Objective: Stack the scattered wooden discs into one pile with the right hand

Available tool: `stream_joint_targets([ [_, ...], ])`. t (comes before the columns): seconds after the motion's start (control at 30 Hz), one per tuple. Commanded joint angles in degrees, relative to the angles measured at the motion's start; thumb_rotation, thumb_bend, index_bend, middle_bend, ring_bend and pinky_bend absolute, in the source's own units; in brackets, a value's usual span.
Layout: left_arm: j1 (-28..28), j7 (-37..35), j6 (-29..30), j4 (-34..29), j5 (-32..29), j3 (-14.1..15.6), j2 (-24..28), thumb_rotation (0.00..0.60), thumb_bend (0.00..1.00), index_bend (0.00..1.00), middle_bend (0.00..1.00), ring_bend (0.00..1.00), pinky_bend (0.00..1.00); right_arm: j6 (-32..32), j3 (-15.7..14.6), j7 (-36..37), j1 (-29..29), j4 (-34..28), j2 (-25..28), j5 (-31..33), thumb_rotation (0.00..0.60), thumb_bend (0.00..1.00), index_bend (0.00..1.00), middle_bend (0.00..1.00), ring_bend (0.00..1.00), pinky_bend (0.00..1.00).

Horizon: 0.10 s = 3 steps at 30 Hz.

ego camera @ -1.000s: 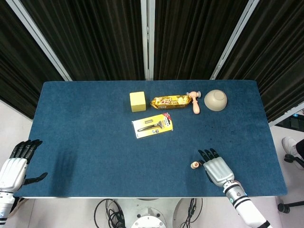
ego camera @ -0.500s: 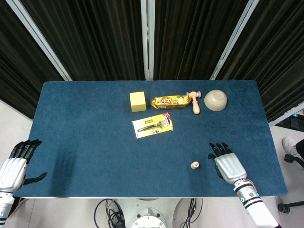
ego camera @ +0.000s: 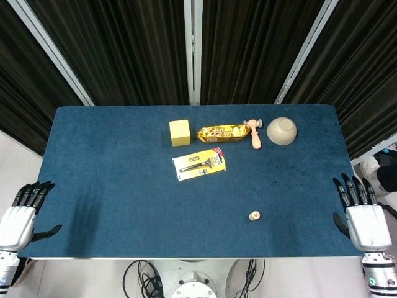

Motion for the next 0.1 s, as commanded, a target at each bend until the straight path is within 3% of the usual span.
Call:
stream_joint_targets([
  [0.03, 0.2, 0.5, 0.6, 0.6, 0.0, -0.3, -0.4, 0.600, 0.13, 0.11, 0.07, 0.00, 0.00, 0.7, 0.7, 1.2, -1.4, 0.8, 0.0, -1.0, 0.600, 0.26, 0.00, 0.00, 0.00, 0.00],
  [0.1, 0.3, 0.3, 0.8, 0.8, -0.1, -0.4, -0.5, 0.600, 0.13, 0.11, 0.07, 0.00, 0.00, -0.1, 0.9, 1.4, -1.6, 0.5, 0.1, -1.1, 0.600, 0.27, 0.00, 0.00, 0.00, 0.00],
])
